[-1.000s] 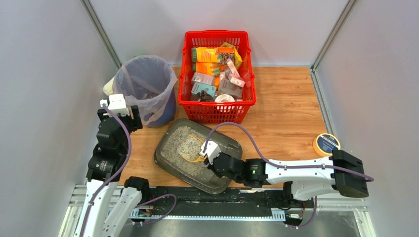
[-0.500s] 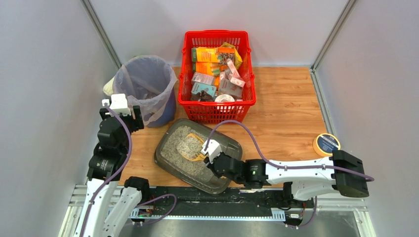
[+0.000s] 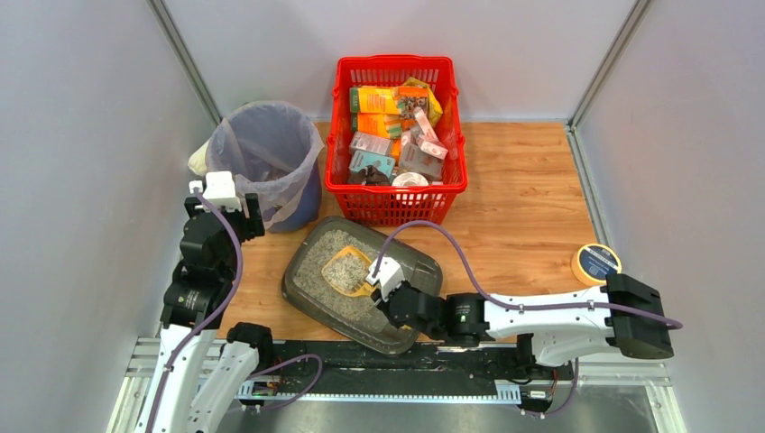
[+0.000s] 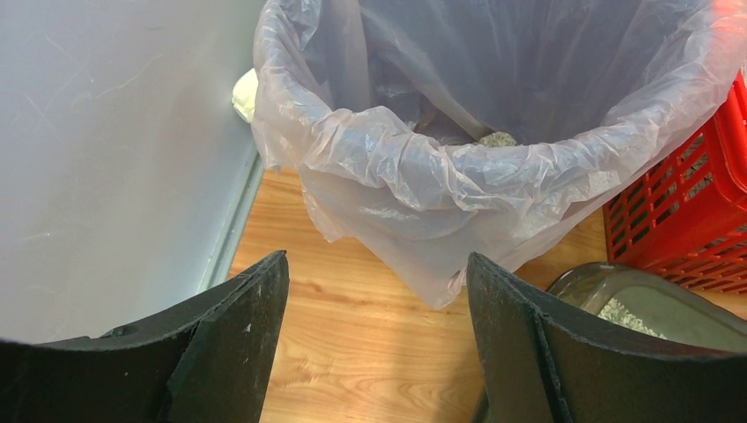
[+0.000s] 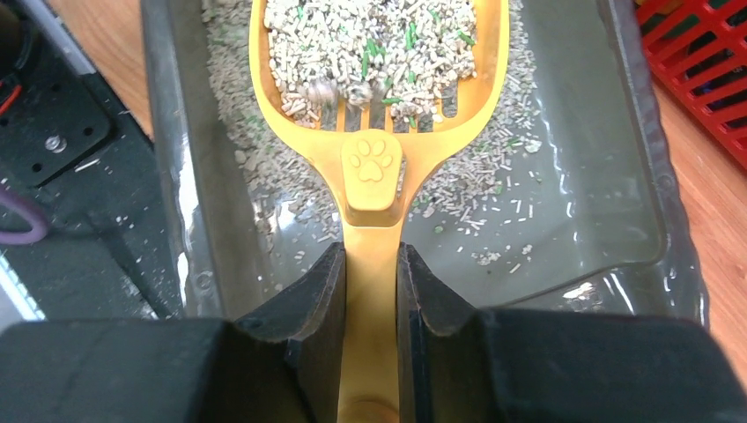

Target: Clean the litter box

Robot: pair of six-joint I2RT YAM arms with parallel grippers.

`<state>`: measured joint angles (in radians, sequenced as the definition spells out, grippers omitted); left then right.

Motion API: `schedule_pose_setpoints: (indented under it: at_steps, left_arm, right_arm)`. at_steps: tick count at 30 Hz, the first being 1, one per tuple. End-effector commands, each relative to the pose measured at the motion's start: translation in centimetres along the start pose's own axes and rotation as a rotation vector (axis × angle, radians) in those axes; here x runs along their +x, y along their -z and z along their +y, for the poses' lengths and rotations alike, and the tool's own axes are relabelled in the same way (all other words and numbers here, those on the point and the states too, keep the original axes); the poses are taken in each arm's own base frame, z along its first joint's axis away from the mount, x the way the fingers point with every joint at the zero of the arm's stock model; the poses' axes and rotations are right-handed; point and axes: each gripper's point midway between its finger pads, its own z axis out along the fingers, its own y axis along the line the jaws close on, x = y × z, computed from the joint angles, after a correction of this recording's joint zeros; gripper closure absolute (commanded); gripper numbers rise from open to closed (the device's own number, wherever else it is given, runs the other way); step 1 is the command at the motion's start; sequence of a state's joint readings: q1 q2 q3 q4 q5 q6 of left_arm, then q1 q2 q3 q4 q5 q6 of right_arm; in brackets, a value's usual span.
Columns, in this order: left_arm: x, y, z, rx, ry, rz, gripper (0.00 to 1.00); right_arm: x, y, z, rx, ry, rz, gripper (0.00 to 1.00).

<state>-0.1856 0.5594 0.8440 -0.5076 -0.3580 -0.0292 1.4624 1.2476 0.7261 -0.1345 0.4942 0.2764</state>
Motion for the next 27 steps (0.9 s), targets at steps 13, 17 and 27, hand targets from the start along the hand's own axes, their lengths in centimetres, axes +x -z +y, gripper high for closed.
schedule_pose_setpoints:
  at_steps: [13,17,27]
  left_arm:
    - [-0.6,-0.1,-0.2,0.015,-0.003,-0.032,0.19]
    - [-0.3,-0.3,-0.5,0.029,-0.003,-0.018,0.19]
    - [-0.3,0.0,-0.3,0.021,0.002,-0.028,0.19]
  right_arm:
    - [0.1,-0.2,-1.6,0.031,-0.073,-0.036,1.0]
    - [-1.9,0.3,0.6,-0.009,0.014,-0.041,1.0]
    - [-0.9,-0.1,-0.8,-0.05,-0.073,-0.042,1.0]
